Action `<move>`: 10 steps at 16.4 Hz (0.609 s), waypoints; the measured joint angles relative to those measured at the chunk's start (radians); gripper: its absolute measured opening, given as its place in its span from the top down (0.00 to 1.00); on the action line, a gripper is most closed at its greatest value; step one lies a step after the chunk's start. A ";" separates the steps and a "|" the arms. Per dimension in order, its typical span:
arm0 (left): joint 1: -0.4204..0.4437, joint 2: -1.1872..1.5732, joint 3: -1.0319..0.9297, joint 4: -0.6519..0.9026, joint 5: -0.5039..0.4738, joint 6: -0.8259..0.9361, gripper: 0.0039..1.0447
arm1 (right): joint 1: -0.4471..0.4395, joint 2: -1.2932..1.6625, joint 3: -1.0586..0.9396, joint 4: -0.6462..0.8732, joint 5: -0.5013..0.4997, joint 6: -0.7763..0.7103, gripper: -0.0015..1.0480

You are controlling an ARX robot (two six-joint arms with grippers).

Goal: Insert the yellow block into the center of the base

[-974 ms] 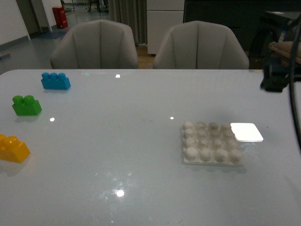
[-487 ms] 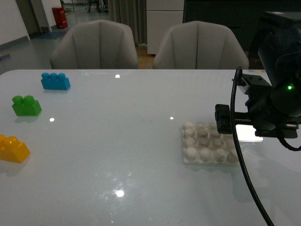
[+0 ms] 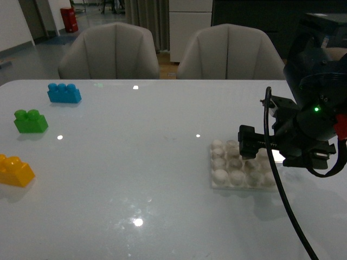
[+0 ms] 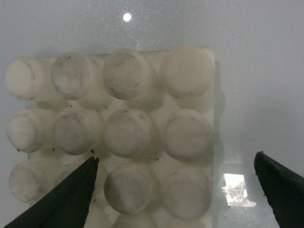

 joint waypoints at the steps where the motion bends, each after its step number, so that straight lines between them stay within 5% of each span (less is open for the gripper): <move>1: 0.000 0.000 0.000 0.000 0.000 0.000 0.06 | 0.003 0.011 0.011 -0.005 0.007 0.002 0.06; 10: 0.000 0.000 0.000 0.000 0.000 0.000 0.06 | 0.054 0.049 0.050 -0.002 0.026 0.036 0.06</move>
